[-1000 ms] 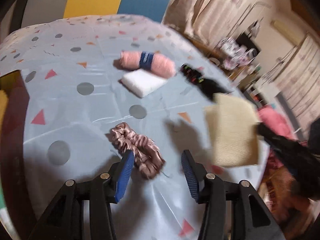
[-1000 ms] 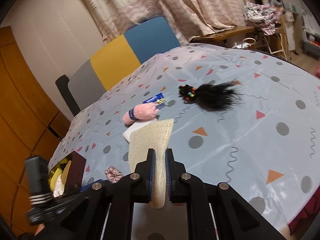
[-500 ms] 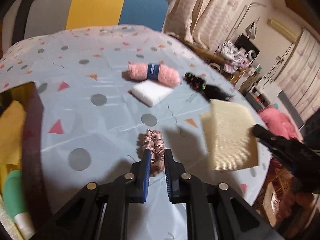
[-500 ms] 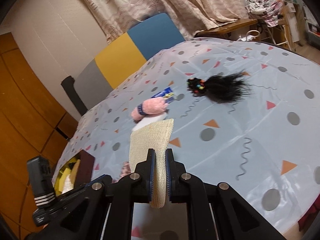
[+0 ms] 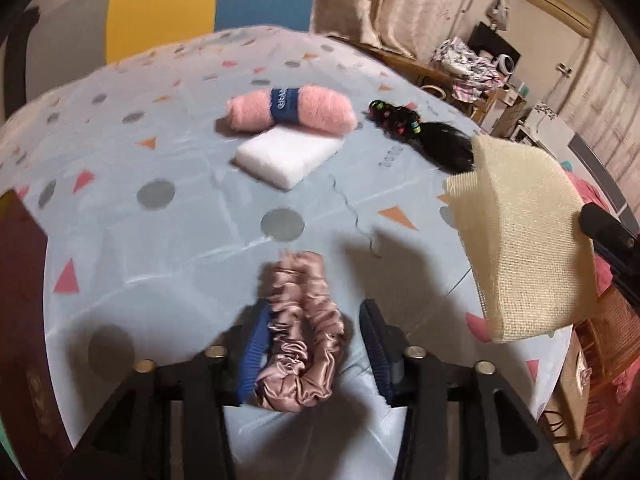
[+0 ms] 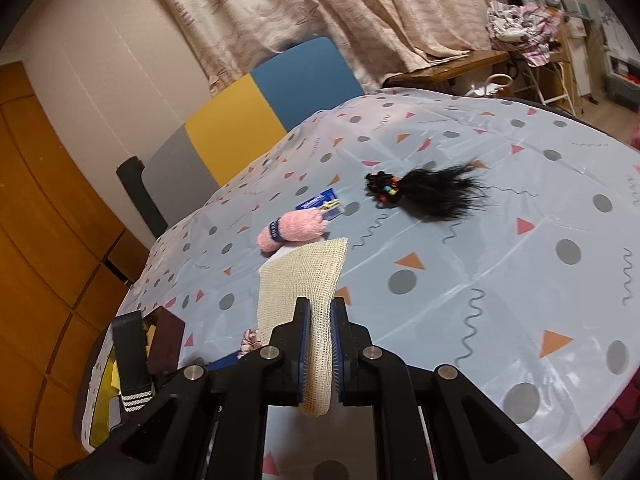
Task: Organize rigid objects
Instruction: 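Carry the beige pad and pink scrunchie over the gold tray with both grippers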
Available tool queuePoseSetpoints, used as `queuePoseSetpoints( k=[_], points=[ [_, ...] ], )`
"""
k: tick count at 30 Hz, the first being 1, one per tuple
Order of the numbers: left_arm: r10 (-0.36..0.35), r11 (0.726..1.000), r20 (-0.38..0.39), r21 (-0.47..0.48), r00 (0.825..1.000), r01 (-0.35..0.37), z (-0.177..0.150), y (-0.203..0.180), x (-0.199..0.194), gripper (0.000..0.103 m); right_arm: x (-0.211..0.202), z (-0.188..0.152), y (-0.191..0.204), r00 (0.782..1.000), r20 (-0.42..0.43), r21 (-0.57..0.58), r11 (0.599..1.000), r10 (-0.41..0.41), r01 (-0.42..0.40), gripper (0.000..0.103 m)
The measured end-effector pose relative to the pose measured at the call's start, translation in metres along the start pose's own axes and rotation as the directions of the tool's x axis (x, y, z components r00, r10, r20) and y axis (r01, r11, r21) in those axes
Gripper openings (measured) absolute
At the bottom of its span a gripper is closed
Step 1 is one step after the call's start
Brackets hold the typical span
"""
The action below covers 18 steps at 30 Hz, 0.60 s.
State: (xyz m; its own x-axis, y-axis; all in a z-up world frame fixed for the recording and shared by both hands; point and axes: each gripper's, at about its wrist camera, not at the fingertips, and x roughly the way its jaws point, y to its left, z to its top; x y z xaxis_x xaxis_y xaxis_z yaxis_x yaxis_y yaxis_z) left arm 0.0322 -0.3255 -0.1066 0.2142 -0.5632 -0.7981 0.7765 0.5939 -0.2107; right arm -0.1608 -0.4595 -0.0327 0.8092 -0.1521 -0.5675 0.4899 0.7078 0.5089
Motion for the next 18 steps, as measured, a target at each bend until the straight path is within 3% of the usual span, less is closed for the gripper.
queuePoseSetpoints(
  k=[4,12,18],
  points=[
    [-0.024,0.999,0.012,-0.032,1.0,0.024,-0.003,0.01,-0.012,0.019,0.004,-0.001,-0.007,1.0,-0.014,0.03,0.999,0.011,-0.01,0.01],
    [-0.067,0.987,0.146,-0.136,0.987,0.087,-0.021,0.043,-0.087,0.019,0.017,-0.009,0.028,0.995,-0.05,-0.005,0.997,0.082,-0.083,0.01],
    [0.013,0.973,0.247,-0.227,0.969,0.044,-0.041,0.092,-0.157,0.019,0.019,-0.007,0.075,0.985,-0.064,-0.065,0.984,0.163,-0.167,0.01]
  ],
)
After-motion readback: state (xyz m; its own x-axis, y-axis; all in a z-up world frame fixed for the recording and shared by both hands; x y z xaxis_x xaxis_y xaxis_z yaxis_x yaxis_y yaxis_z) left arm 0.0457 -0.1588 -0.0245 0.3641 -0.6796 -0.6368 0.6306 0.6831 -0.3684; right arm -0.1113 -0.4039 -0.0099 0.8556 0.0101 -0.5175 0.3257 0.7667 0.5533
